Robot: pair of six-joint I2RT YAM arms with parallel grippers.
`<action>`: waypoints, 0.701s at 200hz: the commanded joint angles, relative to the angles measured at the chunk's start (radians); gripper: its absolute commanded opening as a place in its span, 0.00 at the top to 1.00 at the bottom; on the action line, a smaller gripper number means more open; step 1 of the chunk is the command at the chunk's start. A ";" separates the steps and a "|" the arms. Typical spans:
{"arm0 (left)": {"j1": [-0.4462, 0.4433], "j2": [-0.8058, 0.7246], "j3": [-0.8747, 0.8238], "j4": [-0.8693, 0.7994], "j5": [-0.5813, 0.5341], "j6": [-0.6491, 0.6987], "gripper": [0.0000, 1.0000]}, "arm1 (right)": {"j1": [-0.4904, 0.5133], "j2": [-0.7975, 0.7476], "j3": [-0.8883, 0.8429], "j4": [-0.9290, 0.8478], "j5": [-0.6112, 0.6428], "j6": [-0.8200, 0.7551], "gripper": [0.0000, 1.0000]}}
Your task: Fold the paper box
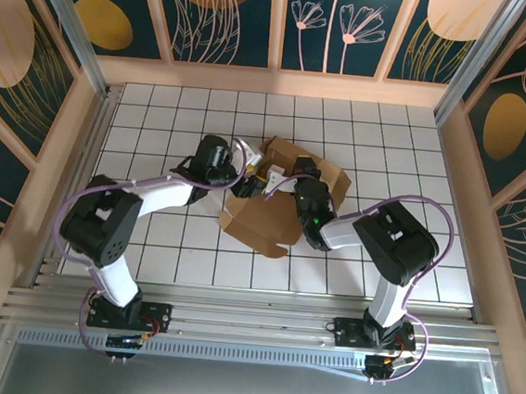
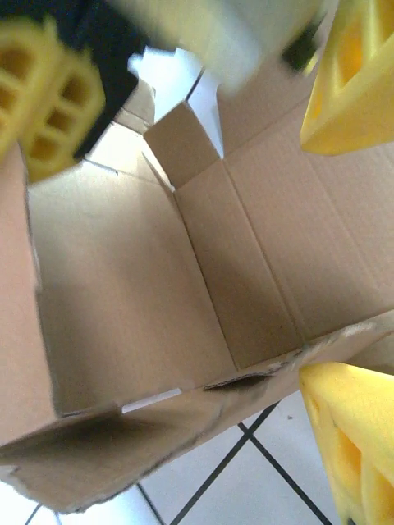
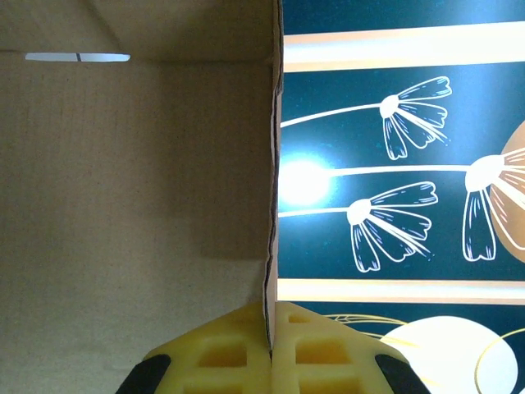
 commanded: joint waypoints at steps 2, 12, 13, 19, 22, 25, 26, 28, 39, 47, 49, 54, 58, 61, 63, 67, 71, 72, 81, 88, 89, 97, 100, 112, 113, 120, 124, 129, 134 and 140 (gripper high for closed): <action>0.003 -0.154 -0.068 0.056 -0.005 0.046 0.32 | 0.011 -0.009 -0.020 -0.084 0.011 0.026 1.00; 0.003 -0.208 -0.094 0.052 -0.052 0.052 0.32 | 0.010 -0.009 -0.018 -0.084 0.010 0.024 1.00; 0.003 -0.213 -0.096 0.050 -0.057 0.053 0.32 | 0.010 -0.009 -0.018 -0.085 0.010 0.024 1.00; 0.004 -0.245 -0.109 0.044 -0.088 0.053 0.33 | 0.010 -0.010 -0.018 -0.086 0.008 0.024 1.00; 0.005 -0.261 -0.115 0.041 -0.106 0.049 0.33 | 0.009 -0.012 -0.018 -0.087 0.007 0.024 1.00; 0.005 -0.276 -0.119 0.040 -0.123 0.040 0.34 | 0.009 -0.012 -0.017 -0.088 0.005 0.024 1.00; 0.006 -0.282 -0.122 0.040 -0.129 0.037 0.34 | 0.009 -0.012 -0.017 -0.088 0.005 0.024 1.00; 0.007 -0.292 -0.125 0.041 -0.138 0.028 0.34 | 0.009 -0.013 -0.016 -0.090 0.005 0.024 1.00; 0.022 -0.346 -0.146 0.054 -0.173 -0.023 0.38 | 0.007 -0.014 -0.015 -0.092 0.005 0.023 1.00; 0.048 -0.381 -0.160 0.079 -0.174 -0.085 0.41 | 0.006 -0.016 -0.015 -0.092 0.004 0.023 1.00; 0.057 -0.390 -0.164 0.088 -0.169 -0.103 0.42 | 0.007 -0.017 -0.015 -0.092 0.003 0.023 1.00; 0.081 -0.406 -0.174 0.116 -0.159 -0.148 0.44 | 0.007 -0.018 -0.013 -0.093 0.003 0.023 1.00; 0.100 -0.416 -0.179 0.139 -0.165 -0.189 0.44 | 0.007 -0.018 -0.014 -0.094 0.004 0.023 1.00; 0.115 -0.419 -0.180 0.149 -0.178 -0.218 0.45 | 0.007 -0.019 -0.013 -0.096 0.004 0.023 1.00; 0.124 -0.419 -0.178 0.151 -0.187 -0.234 0.46 | 0.007 -0.019 -0.013 -0.096 0.003 0.023 1.00; 0.141 -0.416 -0.170 0.149 -0.201 -0.257 0.47 | 0.007 -0.019 -0.013 -0.097 0.001 0.023 1.00; 0.155 -0.408 -0.157 0.140 -0.214 -0.266 0.48 | 0.007 -0.020 -0.013 -0.098 0.001 0.023 1.00; 0.157 -0.406 -0.153 0.137 -0.216 -0.267 0.48 | 0.007 -0.021 -0.013 -0.098 0.002 0.023 1.00; 0.170 -0.367 -0.113 0.091 -0.247 -0.236 0.49 | 0.007 -0.025 -0.012 -0.102 -0.001 0.026 1.00; 0.170 -0.324 -0.076 0.049 -0.254 -0.183 0.50 | 0.005 -0.029 -0.011 -0.111 -0.005 0.031 1.00; 0.170 -0.317 -0.070 0.043 -0.253 -0.175 0.50 | 0.005 -0.030 -0.010 -0.114 -0.005 0.032 1.00; 0.169 -0.255 -0.021 -0.008 -0.247 -0.114 0.49 | 0.005 -0.036 -0.004 -0.135 -0.008 0.045 1.00; 0.171 -0.231 -0.004 -0.023 -0.244 -0.094 0.49 | 0.006 -0.038 -0.002 -0.144 -0.011 0.050 1.00; 0.172 -0.141 0.047 -0.075 -0.204 -0.012 0.49 | 0.005 -0.048 0.004 -0.166 -0.016 0.067 1.00; 0.173 -0.134 0.054 -0.080 -0.198 -0.006 0.49 | 0.006 -0.049 0.004 -0.169 -0.017 0.070 1.00; 0.172 -0.087 0.089 -0.105 -0.153 0.036 0.48 | 0.006 -0.053 0.006 -0.179 -0.018 0.076 1.00; 0.173 -0.063 0.104 -0.116 -0.126 0.058 0.48 | 0.006 -0.054 0.006 -0.184 -0.020 0.079 1.00; 0.172 -0.030 0.127 -0.132 -0.089 0.081 0.48 | 0.006 -0.059 0.006 -0.191 -0.023 0.083 1.00; 0.172 -0.001 0.151 -0.151 -0.057 0.108 0.48 | 0.004 -0.062 0.006 -0.200 -0.027 0.087 1.00; 0.173 0.042 0.181 -0.175 -0.012 0.142 0.47 | 0.003 -0.065 0.005 -0.212 -0.030 0.091 1.00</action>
